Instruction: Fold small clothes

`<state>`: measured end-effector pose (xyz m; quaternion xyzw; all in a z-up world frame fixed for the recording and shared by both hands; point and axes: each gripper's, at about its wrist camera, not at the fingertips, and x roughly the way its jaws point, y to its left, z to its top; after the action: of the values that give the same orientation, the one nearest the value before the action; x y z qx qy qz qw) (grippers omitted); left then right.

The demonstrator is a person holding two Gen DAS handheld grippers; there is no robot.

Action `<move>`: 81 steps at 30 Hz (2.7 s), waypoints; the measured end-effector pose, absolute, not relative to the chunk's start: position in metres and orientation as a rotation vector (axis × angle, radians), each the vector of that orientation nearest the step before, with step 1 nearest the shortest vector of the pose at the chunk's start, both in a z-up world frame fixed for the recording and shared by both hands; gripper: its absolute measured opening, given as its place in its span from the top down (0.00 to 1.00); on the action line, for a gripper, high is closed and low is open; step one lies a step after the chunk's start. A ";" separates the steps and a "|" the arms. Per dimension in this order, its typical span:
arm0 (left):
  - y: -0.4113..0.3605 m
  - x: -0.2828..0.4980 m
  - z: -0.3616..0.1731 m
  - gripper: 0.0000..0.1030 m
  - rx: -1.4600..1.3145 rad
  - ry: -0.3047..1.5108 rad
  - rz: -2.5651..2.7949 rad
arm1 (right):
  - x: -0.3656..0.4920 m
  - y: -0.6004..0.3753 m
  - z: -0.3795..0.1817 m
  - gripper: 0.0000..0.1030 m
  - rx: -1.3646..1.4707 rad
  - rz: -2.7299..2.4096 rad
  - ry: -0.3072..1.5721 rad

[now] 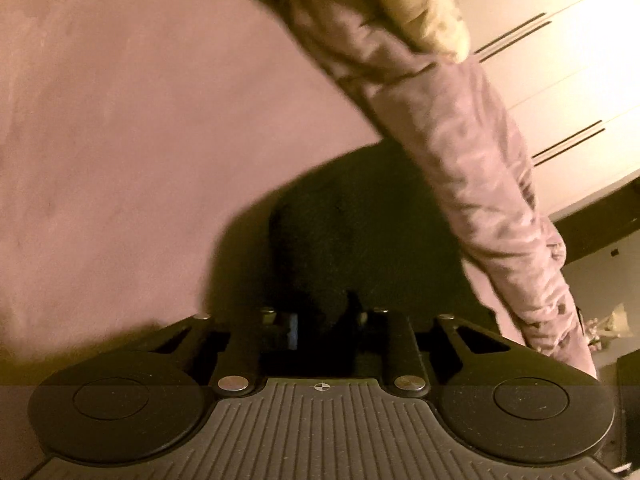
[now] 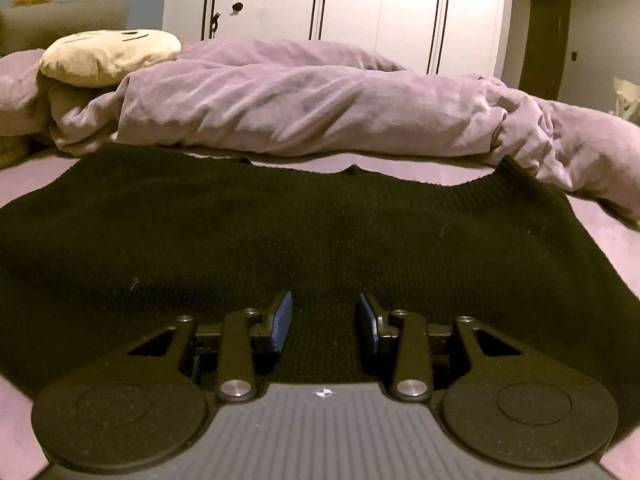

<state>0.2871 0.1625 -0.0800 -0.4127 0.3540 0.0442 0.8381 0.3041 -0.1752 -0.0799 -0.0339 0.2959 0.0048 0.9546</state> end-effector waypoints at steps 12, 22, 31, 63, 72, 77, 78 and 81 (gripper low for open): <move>-0.022 0.280 0.060 0.83 -0.243 0.500 -0.227 | 0.271 -0.235 -0.055 0.65 0.253 0.055 0.595; -0.208 0.253 -0.030 0.82 0.161 0.589 -0.507 | 0.216 -0.347 -0.053 0.60 0.370 -0.072 0.580; -0.193 0.208 -0.046 0.32 0.172 0.594 -0.533 | 0.207 -0.383 -0.042 0.51 0.451 -0.048 0.540; -0.064 0.258 -0.010 0.16 -0.127 0.667 -0.182 | 0.285 -0.319 -0.030 0.85 0.444 0.147 0.737; -0.105 0.296 -0.064 0.20 -0.028 0.836 -0.235 | 0.285 -0.347 -0.032 0.32 0.431 0.145 0.704; -0.103 0.300 -0.066 0.20 -0.100 0.859 -0.231 | 0.308 -0.375 -0.051 0.24 0.616 0.225 0.774; -0.103 0.299 -0.065 0.19 -0.098 0.860 -0.232 | 0.310 -0.376 -0.056 0.24 0.645 0.233 0.784; -0.103 0.297 -0.064 0.19 -0.083 0.856 -0.237 | 0.321 -0.373 -0.066 0.25 0.712 0.281 0.788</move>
<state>0.2970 -0.1033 -0.0643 -0.0400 0.4141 -0.1146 0.9021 0.3210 -0.3726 -0.0656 0.3381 0.3745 0.1337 0.8529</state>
